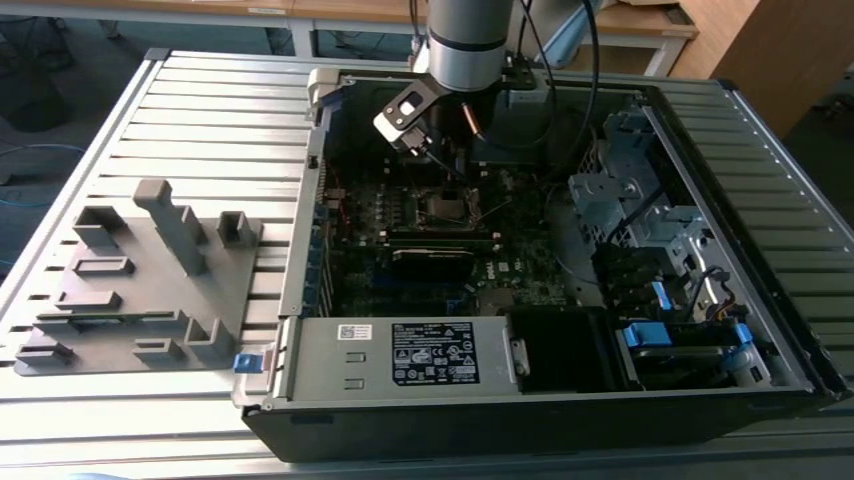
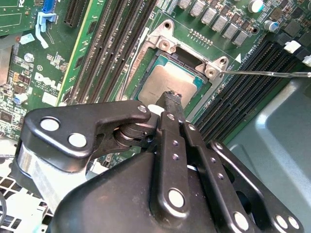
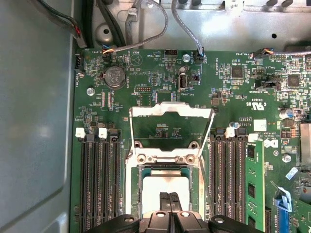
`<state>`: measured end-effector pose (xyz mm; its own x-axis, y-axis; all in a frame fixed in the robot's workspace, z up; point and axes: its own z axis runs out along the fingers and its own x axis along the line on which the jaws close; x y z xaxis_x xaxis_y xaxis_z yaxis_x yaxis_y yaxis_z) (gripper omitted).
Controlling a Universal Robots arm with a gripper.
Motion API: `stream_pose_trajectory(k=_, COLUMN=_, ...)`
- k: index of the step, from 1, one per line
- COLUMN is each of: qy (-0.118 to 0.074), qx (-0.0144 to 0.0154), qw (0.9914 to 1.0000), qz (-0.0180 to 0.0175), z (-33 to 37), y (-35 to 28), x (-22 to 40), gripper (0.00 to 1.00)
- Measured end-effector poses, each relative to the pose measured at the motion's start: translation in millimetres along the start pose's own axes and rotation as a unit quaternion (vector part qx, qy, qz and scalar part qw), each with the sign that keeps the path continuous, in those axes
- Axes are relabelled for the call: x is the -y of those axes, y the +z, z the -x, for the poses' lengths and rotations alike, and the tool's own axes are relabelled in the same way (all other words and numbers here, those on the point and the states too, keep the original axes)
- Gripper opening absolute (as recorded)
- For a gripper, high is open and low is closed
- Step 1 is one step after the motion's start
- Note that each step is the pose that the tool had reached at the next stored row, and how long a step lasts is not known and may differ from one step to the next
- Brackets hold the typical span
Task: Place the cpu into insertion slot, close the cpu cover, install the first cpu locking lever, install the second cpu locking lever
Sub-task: 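Close the cpu cover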
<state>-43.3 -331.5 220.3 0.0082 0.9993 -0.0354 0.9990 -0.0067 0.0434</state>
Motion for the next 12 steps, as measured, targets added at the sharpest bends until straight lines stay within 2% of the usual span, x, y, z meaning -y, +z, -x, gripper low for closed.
stream_pose_trajectory(k=12, qy=0.0, qx=0.0, qw=1.0, qz=0.0, z=0.1, y=-3.5, x=-0.2, gripper=0.11)
